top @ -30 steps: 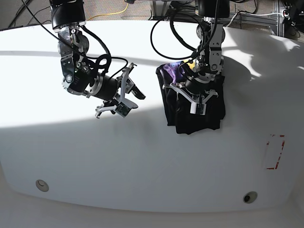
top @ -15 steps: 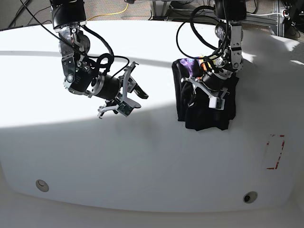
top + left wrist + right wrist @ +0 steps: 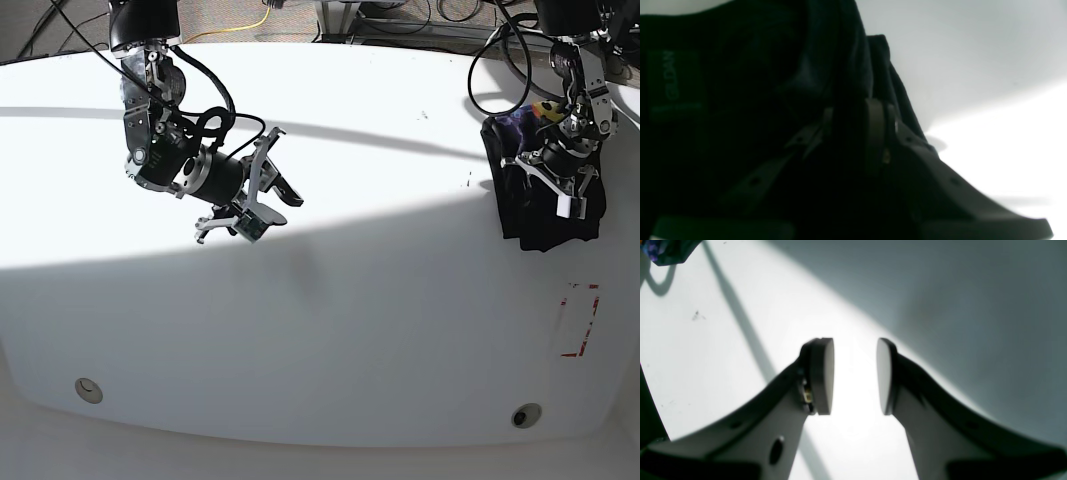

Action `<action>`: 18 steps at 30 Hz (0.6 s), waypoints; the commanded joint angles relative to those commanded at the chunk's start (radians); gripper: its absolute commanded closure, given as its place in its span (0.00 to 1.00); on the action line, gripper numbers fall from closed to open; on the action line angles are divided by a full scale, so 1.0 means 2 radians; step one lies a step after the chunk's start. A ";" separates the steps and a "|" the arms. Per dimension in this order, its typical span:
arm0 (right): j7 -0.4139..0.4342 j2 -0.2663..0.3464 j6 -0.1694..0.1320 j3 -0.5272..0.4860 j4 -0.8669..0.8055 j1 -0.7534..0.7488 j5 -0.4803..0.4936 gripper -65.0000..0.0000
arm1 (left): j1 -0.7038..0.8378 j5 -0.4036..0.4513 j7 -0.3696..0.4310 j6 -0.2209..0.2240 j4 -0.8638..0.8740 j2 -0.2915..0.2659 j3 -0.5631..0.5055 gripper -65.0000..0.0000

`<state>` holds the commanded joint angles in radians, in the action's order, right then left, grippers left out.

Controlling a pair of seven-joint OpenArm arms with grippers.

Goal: Layout the t-shirt on the table in an organized manner, then fold the t-shirt properly
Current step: 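Carry the folded bundle with the left gripper to the table's edge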

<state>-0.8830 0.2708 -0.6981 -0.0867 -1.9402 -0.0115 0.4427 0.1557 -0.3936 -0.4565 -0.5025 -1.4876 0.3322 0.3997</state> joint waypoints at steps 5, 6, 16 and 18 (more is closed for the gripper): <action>0.000 0.000 0.000 -0.001 -0.004 0.000 0.000 0.70 | 0.000 0.001 -0.056 -0.026 -0.058 -0.010 0.028 0.84; 0.000 0.000 0.000 -0.001 -0.006 0.000 0.000 0.70 | 0.000 0.001 -0.073 -0.031 -0.076 -0.019 0.030 0.84; 0.000 -0.001 0.000 -0.001 -0.006 0.001 0.000 0.70 | 0.040 0.005 -0.138 -0.034 -0.149 -0.087 0.040 0.84; 0.000 -0.001 0.000 -0.001 -0.006 0.001 0.000 0.70 | 0.050 0.009 -0.137 -0.034 -0.143 -0.094 0.040 0.84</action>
<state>-0.8830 0.2693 -0.6981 -0.0882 -1.9525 -0.0100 0.4427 0.2555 -0.3751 -0.7311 -0.5700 -1.7729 0.1435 0.4795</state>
